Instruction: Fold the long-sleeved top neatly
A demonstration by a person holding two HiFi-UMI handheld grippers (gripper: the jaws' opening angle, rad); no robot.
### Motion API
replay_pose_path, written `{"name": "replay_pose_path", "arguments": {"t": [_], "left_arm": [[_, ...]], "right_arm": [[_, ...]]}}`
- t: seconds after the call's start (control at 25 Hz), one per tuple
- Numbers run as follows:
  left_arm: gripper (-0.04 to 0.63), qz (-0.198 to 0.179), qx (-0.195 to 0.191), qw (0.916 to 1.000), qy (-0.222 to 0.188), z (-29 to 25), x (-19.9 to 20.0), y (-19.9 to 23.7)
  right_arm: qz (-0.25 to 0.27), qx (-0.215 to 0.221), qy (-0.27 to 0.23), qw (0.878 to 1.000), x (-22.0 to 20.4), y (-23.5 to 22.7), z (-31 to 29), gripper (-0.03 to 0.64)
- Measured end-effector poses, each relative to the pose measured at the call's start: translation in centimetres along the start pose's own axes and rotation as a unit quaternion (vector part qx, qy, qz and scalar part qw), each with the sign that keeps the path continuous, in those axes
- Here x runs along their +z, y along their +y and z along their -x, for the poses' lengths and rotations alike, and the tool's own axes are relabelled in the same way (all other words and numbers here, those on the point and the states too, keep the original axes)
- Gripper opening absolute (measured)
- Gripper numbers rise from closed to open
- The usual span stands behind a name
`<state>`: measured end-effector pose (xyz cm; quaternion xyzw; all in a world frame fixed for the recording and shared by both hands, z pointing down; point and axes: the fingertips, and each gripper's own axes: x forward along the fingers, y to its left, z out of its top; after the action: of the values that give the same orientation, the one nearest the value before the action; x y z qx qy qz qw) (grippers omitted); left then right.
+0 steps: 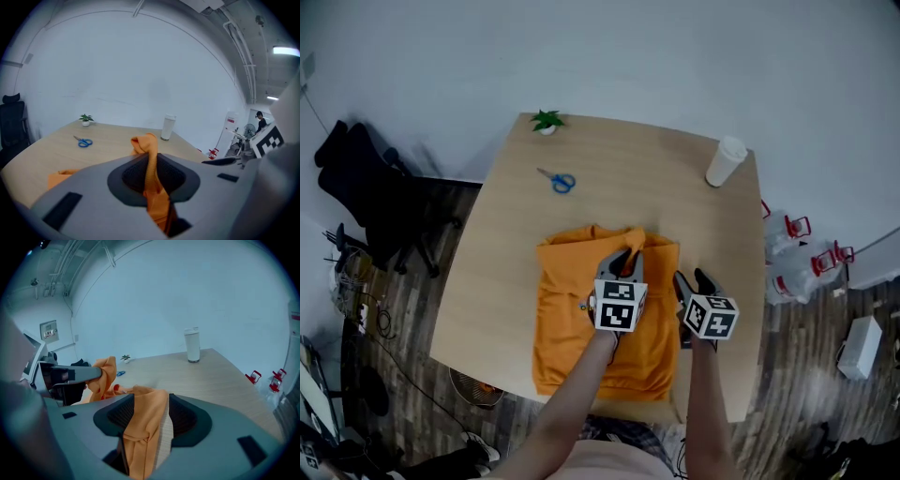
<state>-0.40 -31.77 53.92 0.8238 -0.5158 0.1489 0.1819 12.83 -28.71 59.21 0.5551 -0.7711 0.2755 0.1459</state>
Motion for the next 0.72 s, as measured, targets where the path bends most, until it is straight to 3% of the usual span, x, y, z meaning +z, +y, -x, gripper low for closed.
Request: {"name": "replay_pose_path", "arguments": {"t": [0.48,0.64,0.72], "left_arm": [[0.056,-0.047,-0.079,0.9912,0.096,-4.9,-7.1,-6.3],[0.076,-0.023,-0.111,0.9860,0.122,-5.3,-8.9,-8.0],[0.138,-0.003,-0.138,0.9818,0.130,-5.3,-9.4,-9.0]], "right_arm": [[-0.029,-0.040,0.002,0.999,-1.9,-5.1,2.6,0.230],[-0.033,-0.044,0.001,0.998,-2.1,-5.9,3.1,0.231],[-0.033,-0.046,-0.001,0.998,-2.1,-6.1,3.3,0.232]]}}
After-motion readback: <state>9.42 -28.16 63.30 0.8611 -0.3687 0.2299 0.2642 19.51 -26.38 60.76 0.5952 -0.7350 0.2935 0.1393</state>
